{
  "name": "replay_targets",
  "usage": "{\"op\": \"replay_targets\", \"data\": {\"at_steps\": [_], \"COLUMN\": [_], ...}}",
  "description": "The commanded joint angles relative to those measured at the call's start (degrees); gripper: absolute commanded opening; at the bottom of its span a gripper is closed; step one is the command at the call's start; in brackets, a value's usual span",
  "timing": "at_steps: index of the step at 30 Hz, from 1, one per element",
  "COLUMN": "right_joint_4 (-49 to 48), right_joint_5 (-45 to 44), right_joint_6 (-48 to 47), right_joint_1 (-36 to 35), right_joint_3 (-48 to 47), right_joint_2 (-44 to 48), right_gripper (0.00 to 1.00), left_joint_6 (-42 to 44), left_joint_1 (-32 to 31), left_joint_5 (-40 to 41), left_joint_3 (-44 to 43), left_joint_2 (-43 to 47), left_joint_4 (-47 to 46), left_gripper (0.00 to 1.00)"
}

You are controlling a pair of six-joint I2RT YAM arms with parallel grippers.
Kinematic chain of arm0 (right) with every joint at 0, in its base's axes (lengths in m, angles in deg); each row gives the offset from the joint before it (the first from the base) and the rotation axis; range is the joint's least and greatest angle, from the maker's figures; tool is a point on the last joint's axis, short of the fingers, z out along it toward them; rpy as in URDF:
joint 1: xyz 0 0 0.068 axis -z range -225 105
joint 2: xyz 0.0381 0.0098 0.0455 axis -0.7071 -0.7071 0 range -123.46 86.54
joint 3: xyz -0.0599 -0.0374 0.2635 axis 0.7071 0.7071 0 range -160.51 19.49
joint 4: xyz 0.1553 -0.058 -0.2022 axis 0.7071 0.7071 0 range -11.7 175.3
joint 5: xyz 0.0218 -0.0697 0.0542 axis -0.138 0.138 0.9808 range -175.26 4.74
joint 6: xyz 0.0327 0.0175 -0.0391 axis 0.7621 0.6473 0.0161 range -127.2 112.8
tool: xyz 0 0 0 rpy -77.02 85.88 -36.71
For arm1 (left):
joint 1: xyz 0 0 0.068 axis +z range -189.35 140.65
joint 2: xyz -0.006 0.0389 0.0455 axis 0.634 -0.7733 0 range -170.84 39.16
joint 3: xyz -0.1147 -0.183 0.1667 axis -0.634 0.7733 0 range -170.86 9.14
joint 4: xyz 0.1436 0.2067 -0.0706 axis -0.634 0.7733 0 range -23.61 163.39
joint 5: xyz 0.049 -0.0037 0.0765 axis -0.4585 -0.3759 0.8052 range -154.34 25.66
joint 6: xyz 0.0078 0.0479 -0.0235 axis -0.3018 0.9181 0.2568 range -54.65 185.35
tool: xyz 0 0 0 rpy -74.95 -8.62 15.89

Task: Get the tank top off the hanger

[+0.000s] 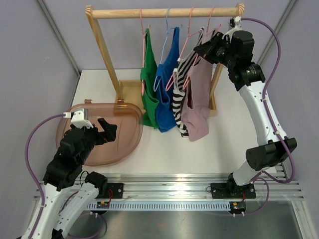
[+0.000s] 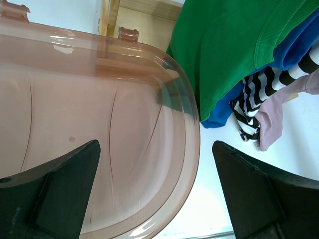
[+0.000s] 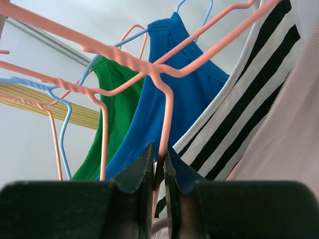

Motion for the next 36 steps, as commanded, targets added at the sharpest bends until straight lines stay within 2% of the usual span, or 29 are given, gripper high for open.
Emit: {"op": "replay_targets", "data": {"at_steps": [1,7,12,17,21,28,36], "right_joint_4": [-2.58,0.93,2.77,3.48,-1.96,-10.49,-10.76], "right_joint_5": [3.34,-0.08,0.00,7.01,13.88,26.35,28.83], "right_joint_6": [1.39,-1.59,-4.41,-2.93,1.21,10.96,12.46], "right_joint_1": [-0.37,-0.37,-0.02,3.13,6.13,9.21,9.21], "right_joint_3": [1.43,2.22,0.99,-1.74,-0.77,-3.66,-4.46], "right_joint_2": [2.07,5.31,8.66,9.19,9.45,4.01,6.64], "right_gripper": [0.12,0.00,0.00,0.00,0.00,0.00,0.00], "left_joint_6": [-0.15,-0.15,0.20,1.17,1.96,1.79,2.84], "left_joint_1": [-0.20,-0.20,-0.20,-0.20,-0.20,-0.20,-0.28], "left_joint_5": [-0.22,-0.65,-3.28,-7.50,-10.32,-13.40,-16.03], "left_joint_3": [0.08,0.17,-0.44,-2.46,-5.36,-7.91,-9.94], "left_joint_2": [0.34,0.43,-0.45,-2.56,-3.79,-4.41,-6.25], "left_joint_4": [-2.29,-2.38,-3.17,-4.31,-5.01,-5.98,-6.42], "left_gripper": [0.99,0.99,0.99,0.99,0.99,0.99,0.99]}}
